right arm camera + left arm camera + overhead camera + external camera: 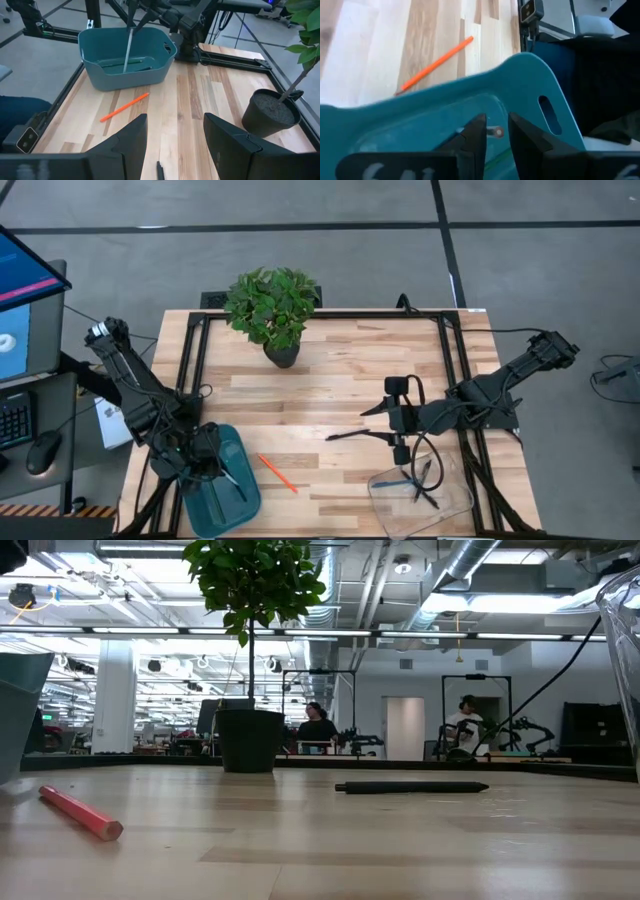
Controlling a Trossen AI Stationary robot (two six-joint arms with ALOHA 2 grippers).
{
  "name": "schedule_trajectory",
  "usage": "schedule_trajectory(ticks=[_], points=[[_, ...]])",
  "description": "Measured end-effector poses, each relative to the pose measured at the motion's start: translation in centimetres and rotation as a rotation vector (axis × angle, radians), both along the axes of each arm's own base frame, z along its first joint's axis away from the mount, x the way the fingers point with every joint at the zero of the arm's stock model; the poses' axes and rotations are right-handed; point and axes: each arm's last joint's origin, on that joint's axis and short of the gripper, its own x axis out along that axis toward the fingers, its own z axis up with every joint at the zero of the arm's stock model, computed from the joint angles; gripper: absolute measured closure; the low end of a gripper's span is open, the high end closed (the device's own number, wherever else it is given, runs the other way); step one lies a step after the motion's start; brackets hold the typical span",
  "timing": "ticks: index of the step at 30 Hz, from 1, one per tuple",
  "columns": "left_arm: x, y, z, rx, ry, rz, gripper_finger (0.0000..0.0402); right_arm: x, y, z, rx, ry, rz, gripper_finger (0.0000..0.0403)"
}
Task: Sort pens & pencils
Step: Put the white pencil into the blue bin, then put the black pen into the transparent bin
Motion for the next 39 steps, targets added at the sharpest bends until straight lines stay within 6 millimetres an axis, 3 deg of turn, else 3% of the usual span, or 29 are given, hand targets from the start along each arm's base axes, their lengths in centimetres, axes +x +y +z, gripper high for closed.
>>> schedule_trajectory(ticks=[6,15,21,25,31,39], points=[[-0.3,0.1,-0.3,-0.035,0.093,0.007,0.0331,0.0,0.0,0.0,0.0,0.0,0.0,0.0186],[-0.9,1.0,-1.0,0.048,0.179,0.07,0.0331,0.0,0.0,0.0,0.0,0.0,0.0,0.0186],[-0.8,1.0,-1.0,0.053,0.156,0.082,0.0331,0.0,0.0,0.0,0.0,0.0,0.0,0.0186],[-0.3,0.7,-0.5,0.083,0.026,0.051,0.0331,0.0,0.0,0.0,0.0,0.0,0.0,0.0186],[0.8,-0.4,1.8,0.119,-0.275,-0.064,0.0331,0.0,0.1,0.0,0.001,0.0,0.004,0.0186],[0.6,0.1,8.1,0.127,-0.581,-0.112,0.0331,-0.1,0.1,0.0,0.007,0.001,0.001,0.0186]])
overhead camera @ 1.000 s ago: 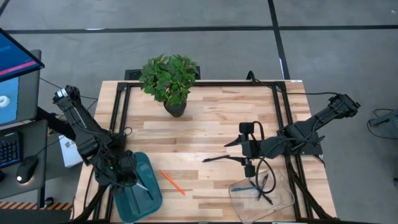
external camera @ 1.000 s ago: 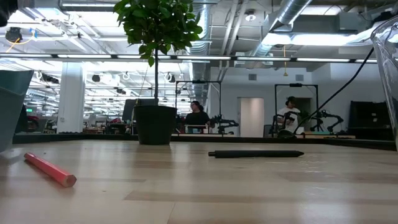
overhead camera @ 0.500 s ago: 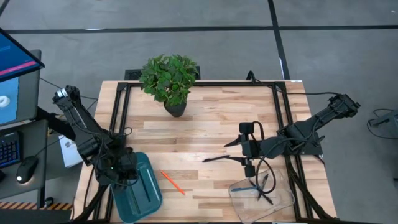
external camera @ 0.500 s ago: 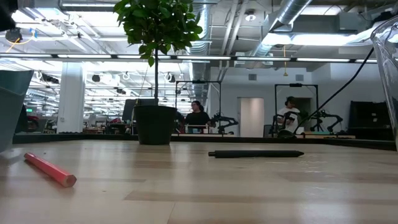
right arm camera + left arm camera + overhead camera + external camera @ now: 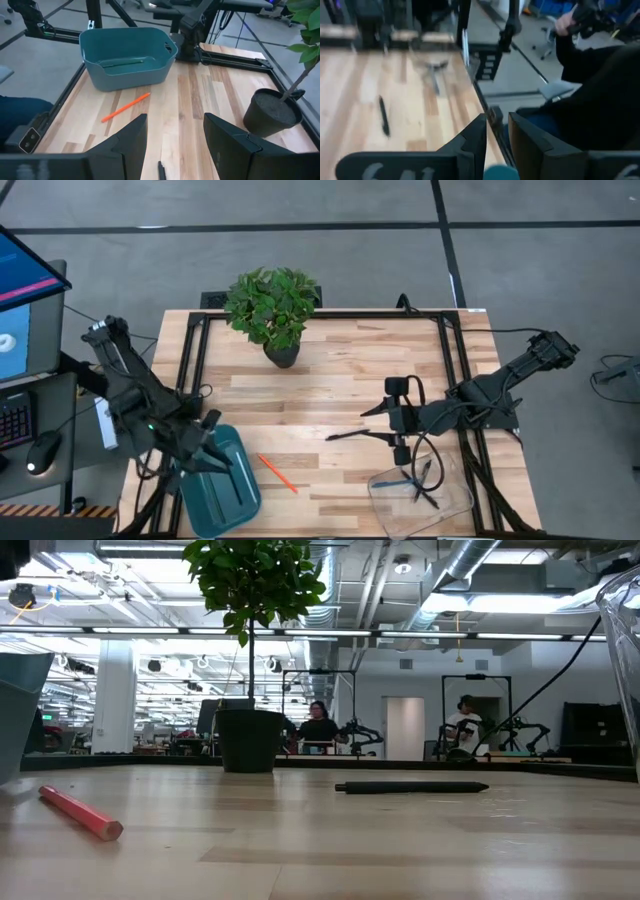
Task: Sort pens & pencils
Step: Put the black pen into the transparent bin
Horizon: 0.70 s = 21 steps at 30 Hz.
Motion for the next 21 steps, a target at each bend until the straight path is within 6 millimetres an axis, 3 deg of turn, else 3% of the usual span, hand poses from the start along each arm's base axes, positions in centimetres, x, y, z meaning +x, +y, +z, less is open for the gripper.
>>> schedule_trajectory(ticks=[10,21], points=[[0.4,1.1,0.3,0.207,-0.11,0.261,0.0331,-0.2,-0.3,-0.5,0.085,0.053,-0.061,0.0186],[4.4,2.4,-1.2,0.358,-0.061,0.475,0.0331,1.4,-2.4,-1.7,0.08,0.125,-0.184,0.0186]])
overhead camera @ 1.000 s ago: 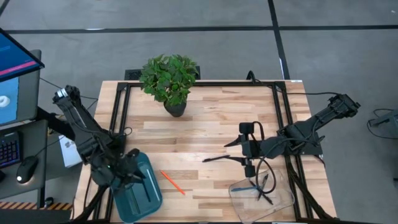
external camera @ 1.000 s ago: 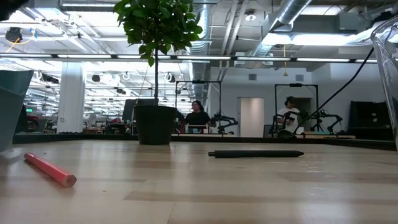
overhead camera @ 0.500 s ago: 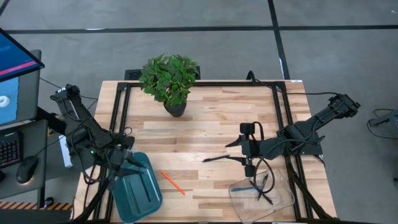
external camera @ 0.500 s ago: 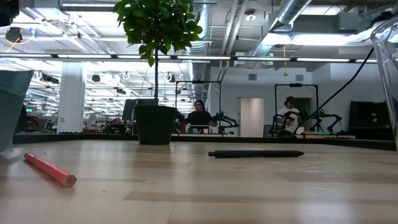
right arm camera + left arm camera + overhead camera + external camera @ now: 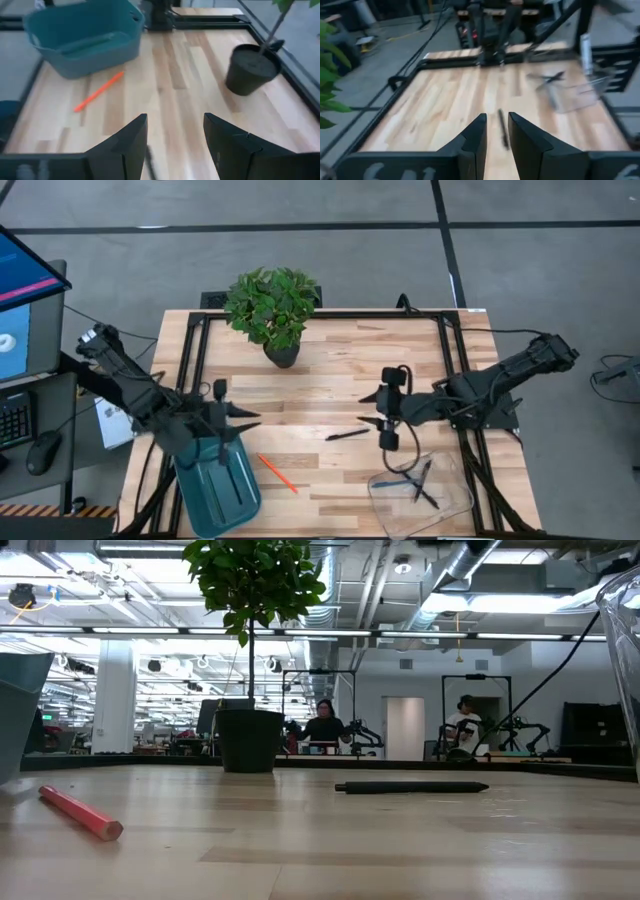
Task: Sort pens & pencils
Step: Put the black pen into the transparent bin
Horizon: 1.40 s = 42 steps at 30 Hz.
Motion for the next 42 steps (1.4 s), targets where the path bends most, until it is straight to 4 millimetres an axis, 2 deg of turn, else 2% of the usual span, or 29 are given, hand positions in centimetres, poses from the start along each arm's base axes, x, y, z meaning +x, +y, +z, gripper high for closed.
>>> schedule_trajectory(ticks=[4,9,14,20,22,28,35,42], points=[[2.1,0.4,-1.2,0.065,0.063,0.031,0.0331,1.4,-0.6,-1.3,-0.084,0.061,0.002,0.0186],[4.1,0.5,-2.1,0.065,0.115,-0.031,0.0331,2.9,-0.9,-3.2,-0.155,0.143,0.056,0.0186],[4.5,0.7,-2.4,0.022,0.138,-0.06,0.0331,3.1,-0.8,-4.0,-0.172,0.207,0.111,0.0186],[4.5,0.7,-2.4,0.005,0.137,-0.056,0.0331,3.2,-1.2,-4.1,-0.153,0.202,0.112,0.0186],[4.5,0.7,-2.4,0.001,0.136,-0.055,0.0331,3.2,-1.1,-4.9,-0.126,0.179,0.135,0.0186],[4.5,0.7,-2.4,-0.001,0.135,-0.055,0.0331,1.8,-1.8,-8.7,-0.036,0.124,0.127,0.0186],[4.7,0.5,-2.4,-0.003,0.113,-0.059,0.0331,-0.7,-2.7,-10.8,-0.005,0.079,0.104,0.0186],[5.7,0.6,-4.1,0.034,0.095,-0.06,0.0331,-2.0,-3.1,-13.3,0.092,0.017,0.05,0.0186]])
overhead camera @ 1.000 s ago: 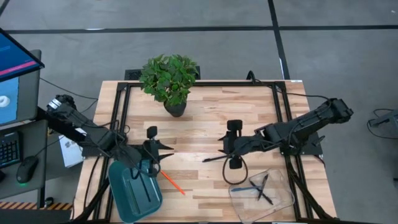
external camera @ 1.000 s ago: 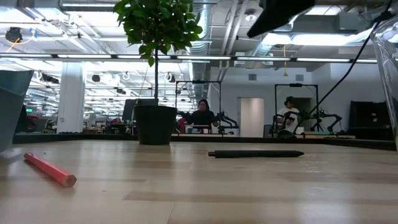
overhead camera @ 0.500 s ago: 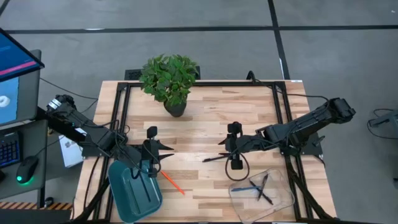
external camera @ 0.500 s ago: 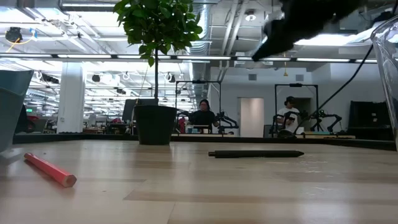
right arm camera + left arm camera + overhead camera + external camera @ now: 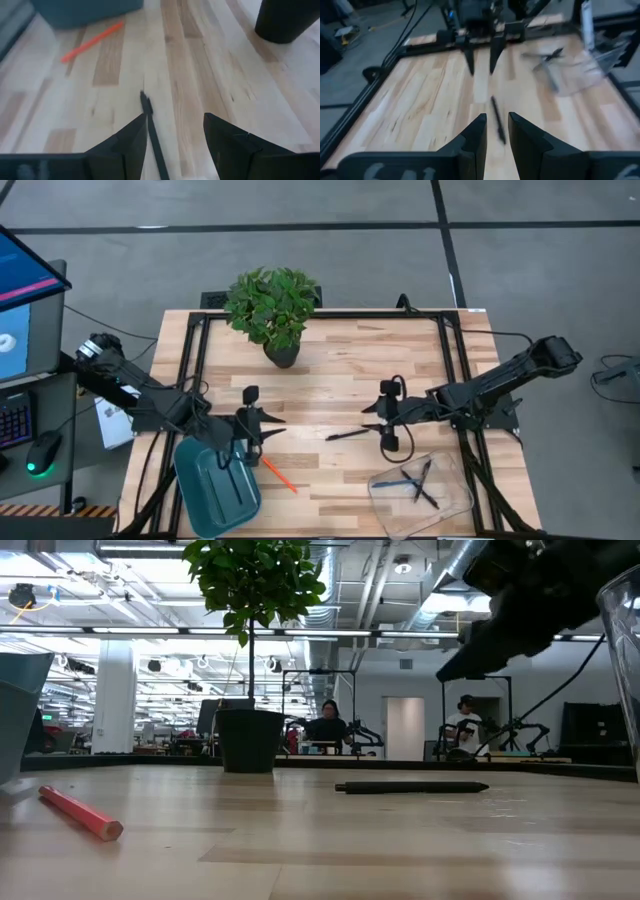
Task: Sort pens & pencils
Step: Put the black pen into the transparent bin
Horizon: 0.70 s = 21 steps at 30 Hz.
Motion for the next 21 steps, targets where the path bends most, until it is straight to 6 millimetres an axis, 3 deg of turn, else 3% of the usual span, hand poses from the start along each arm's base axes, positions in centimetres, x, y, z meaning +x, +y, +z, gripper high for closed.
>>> schedule_trajectory(ticks=[3,16,21], points=[[0.1,0.4,-0.6,-0.016,0.009,0.026,0.0331,0.4,0.0,-0.3,0.038,-0.034,-0.027,0.0186],[0.6,1.3,-3.5,-0.103,-0.07,-0.001,0.0331,0.9,0.3,-4.5,-0.021,0.099,-0.016,0.0186],[0.5,1.7,-4.8,-0.124,-0.076,0.0,0.0331,1.5,0.8,-5.1,-0.065,0.071,0.038,0.0186]])
